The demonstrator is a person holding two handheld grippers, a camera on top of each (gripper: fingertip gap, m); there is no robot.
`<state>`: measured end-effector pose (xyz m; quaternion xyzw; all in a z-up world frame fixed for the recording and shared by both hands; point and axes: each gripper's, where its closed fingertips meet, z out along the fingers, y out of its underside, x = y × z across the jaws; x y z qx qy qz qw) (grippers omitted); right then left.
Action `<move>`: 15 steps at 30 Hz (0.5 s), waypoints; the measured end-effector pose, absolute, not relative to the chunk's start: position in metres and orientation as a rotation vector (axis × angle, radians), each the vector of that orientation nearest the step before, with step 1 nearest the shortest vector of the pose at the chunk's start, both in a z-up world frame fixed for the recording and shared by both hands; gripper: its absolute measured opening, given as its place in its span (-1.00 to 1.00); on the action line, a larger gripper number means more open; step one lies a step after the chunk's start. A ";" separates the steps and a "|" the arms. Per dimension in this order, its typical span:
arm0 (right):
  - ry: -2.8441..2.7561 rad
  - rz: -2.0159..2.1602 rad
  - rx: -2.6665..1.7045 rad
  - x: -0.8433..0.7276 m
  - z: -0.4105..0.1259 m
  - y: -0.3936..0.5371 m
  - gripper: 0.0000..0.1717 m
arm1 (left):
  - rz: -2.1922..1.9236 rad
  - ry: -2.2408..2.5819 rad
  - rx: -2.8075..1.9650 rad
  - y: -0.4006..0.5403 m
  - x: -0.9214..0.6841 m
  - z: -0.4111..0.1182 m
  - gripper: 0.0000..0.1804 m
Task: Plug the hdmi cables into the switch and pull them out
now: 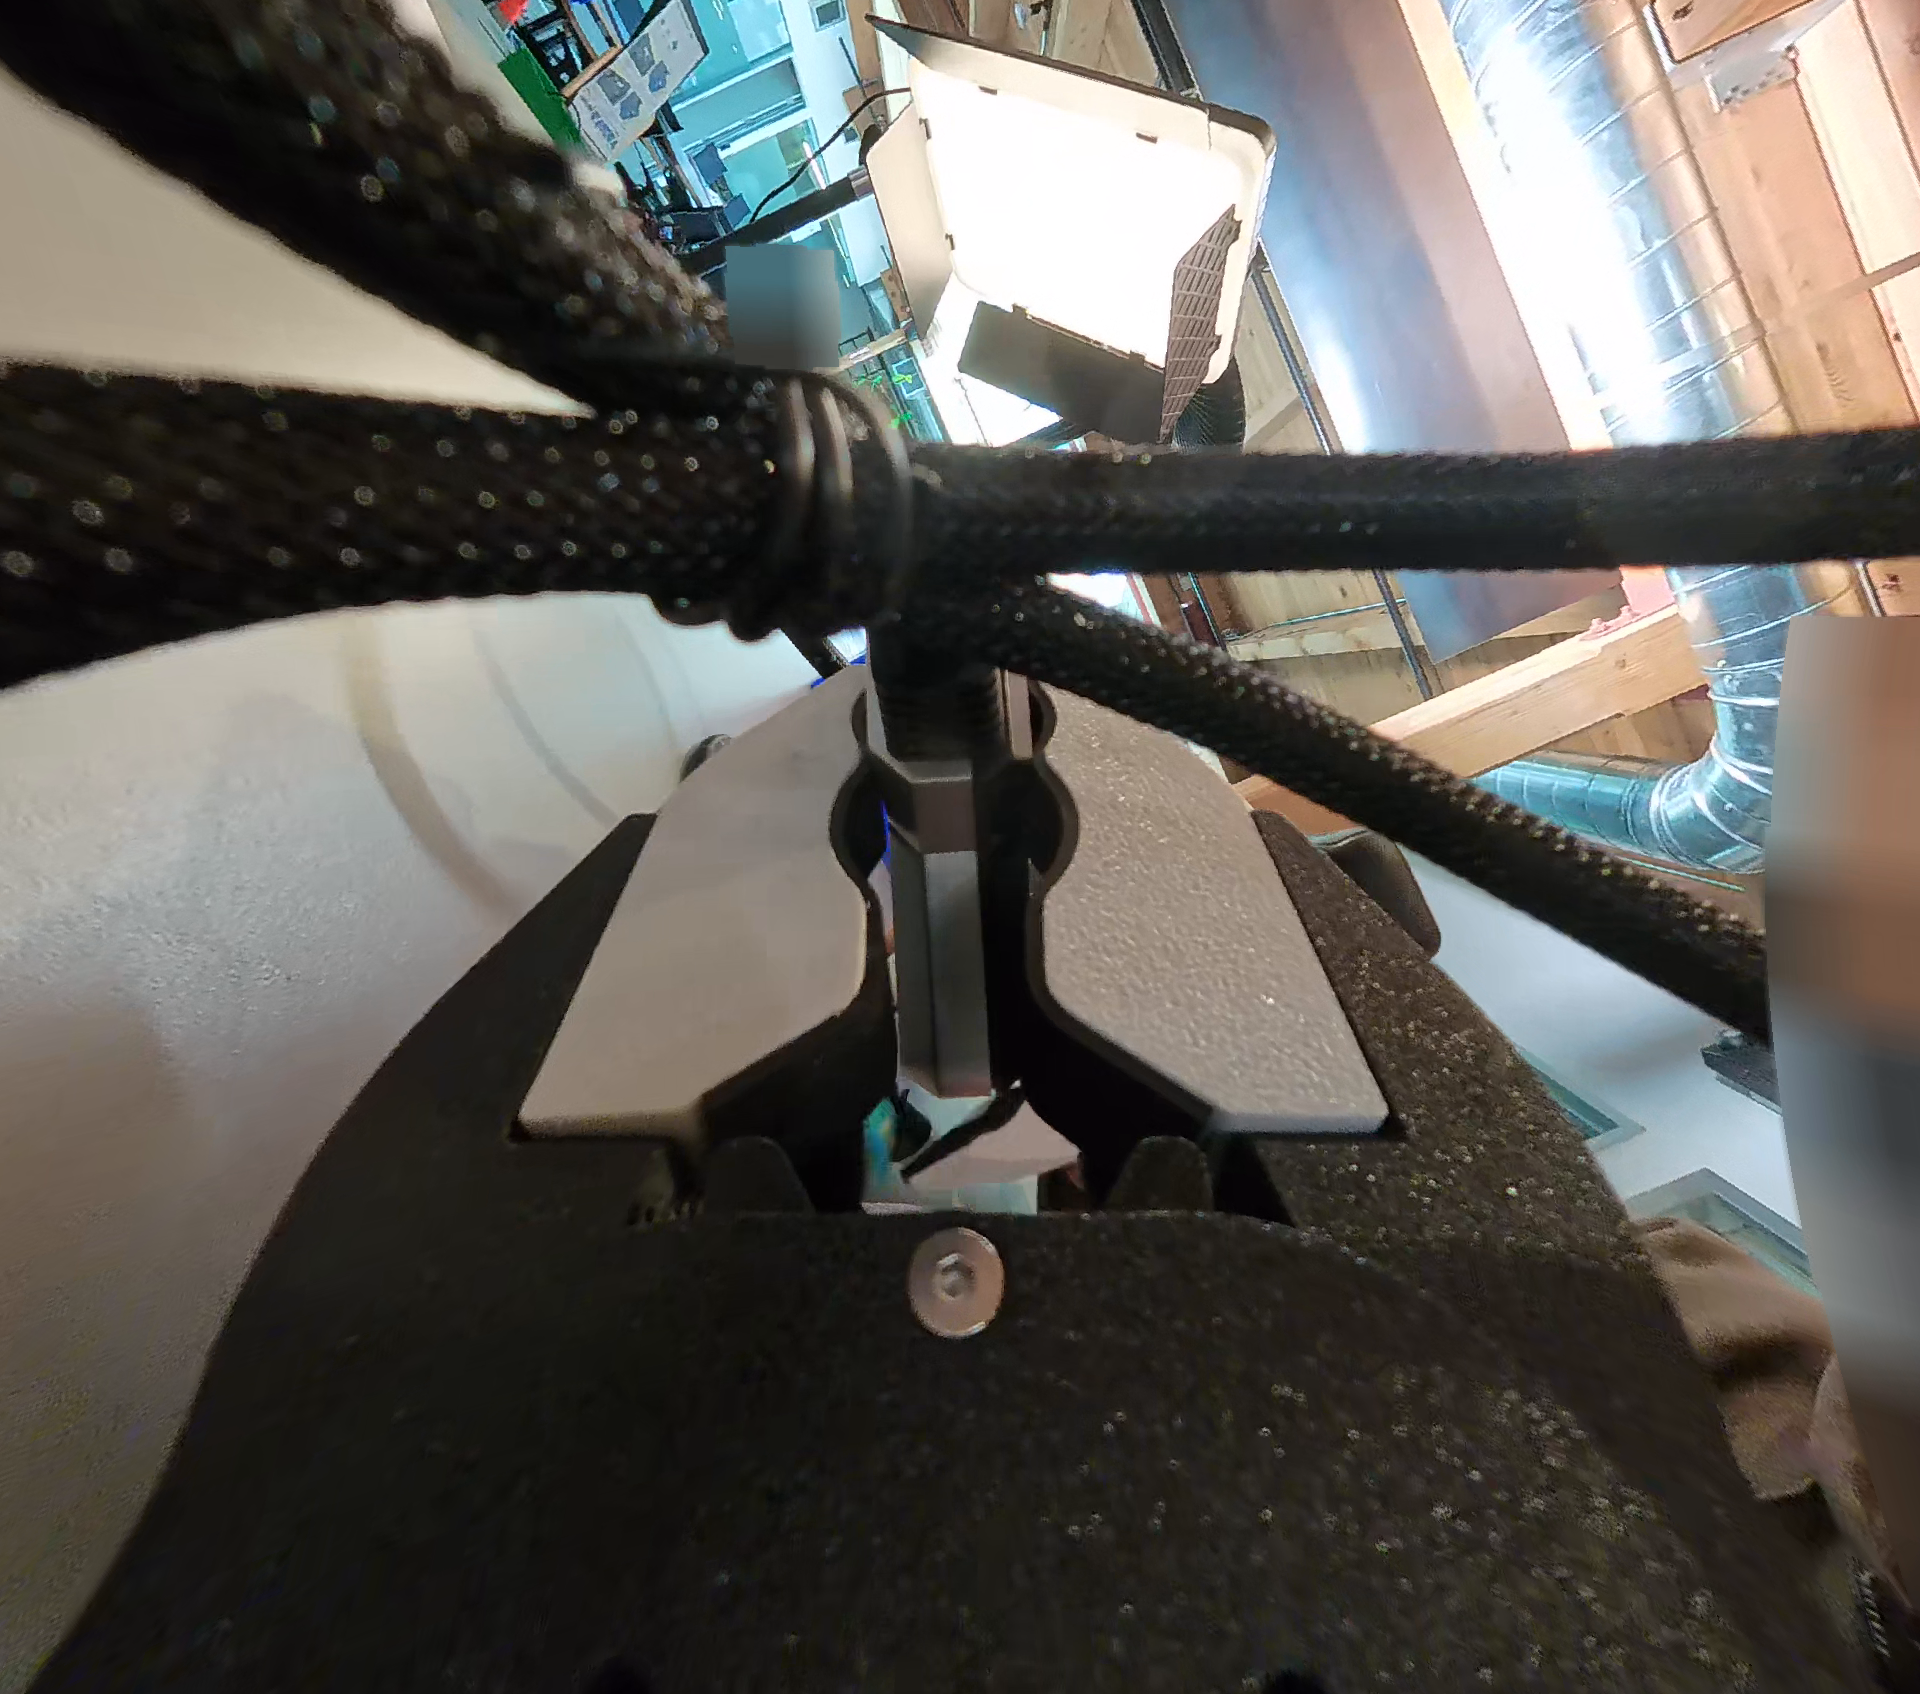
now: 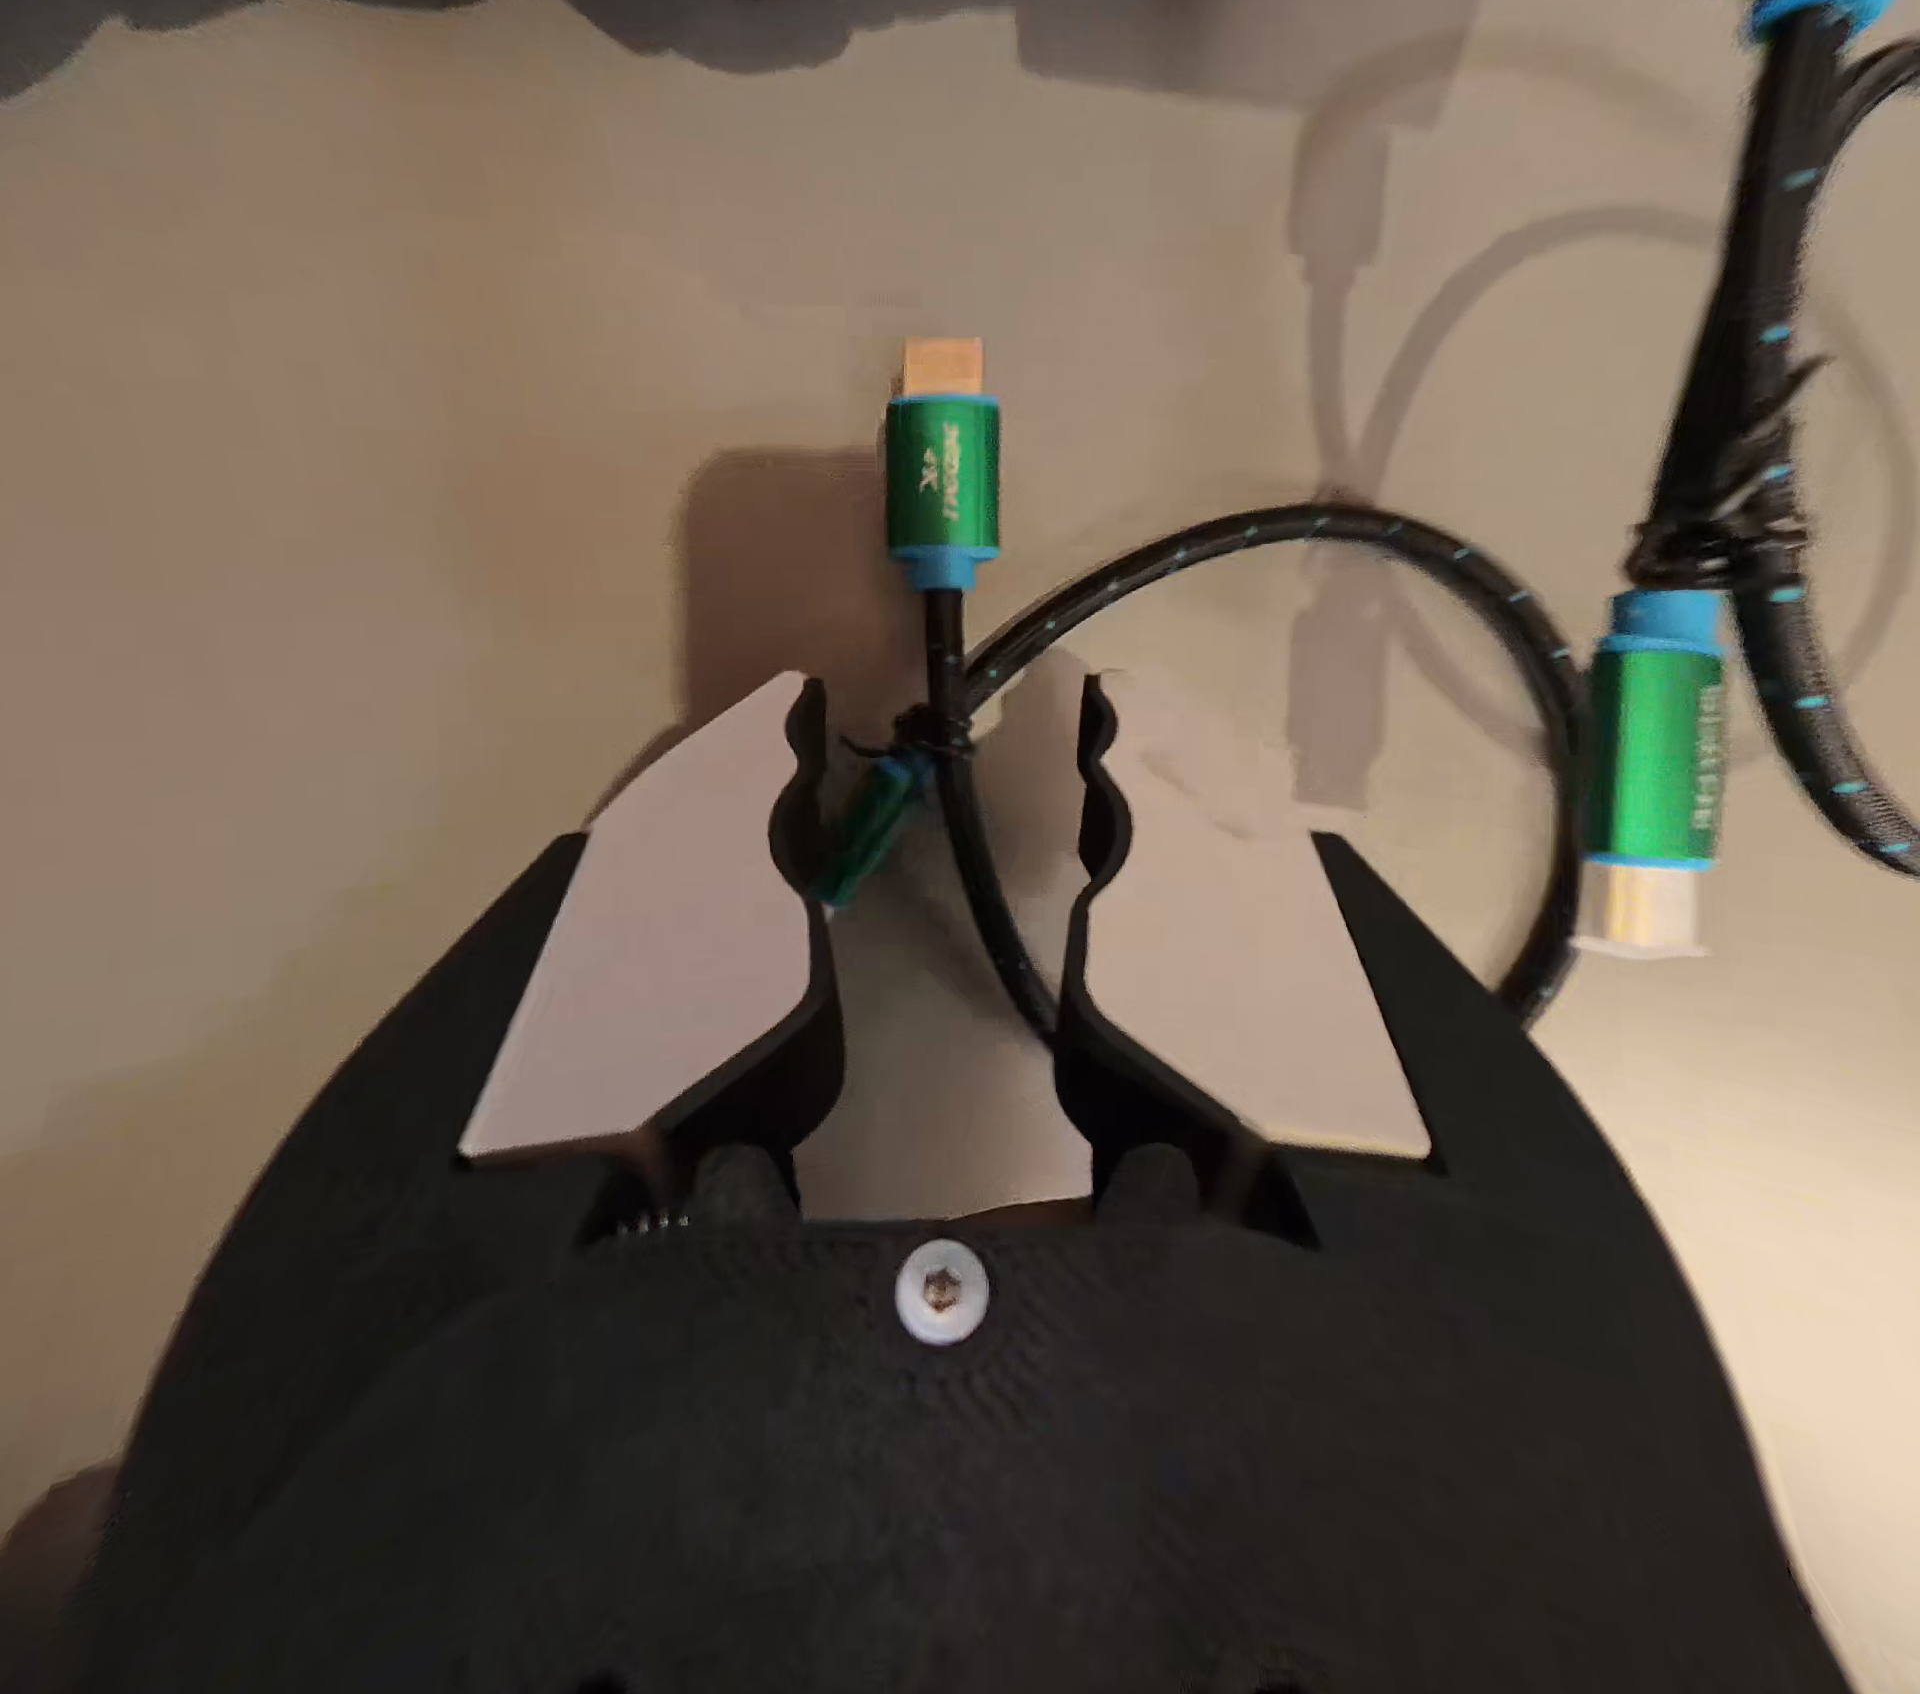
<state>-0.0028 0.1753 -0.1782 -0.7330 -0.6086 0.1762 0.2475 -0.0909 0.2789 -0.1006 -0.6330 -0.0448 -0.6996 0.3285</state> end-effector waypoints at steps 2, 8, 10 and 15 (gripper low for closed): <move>-1.674 0.436 -2.076 0.001 -0.187 0.171 -0.42 | -1.825 -0.125 -1.655 0.280 -0.092 -0.101 -0.75; -1.622 0.494 -2.096 -0.002 -0.193 0.178 -0.74 | -1.829 -0.142 -1.645 0.281 -0.094 -0.101 -0.75; -1.619 0.490 -2.027 -0.004 -0.192 0.187 -0.82 | -1.829 -0.143 -1.645 0.282 -0.093 -0.101 -0.75; -1.521 0.311 -1.693 -0.015 -0.182 0.228 -0.83 | -1.788 -0.150 -1.642 0.285 -0.096 -0.100 -0.76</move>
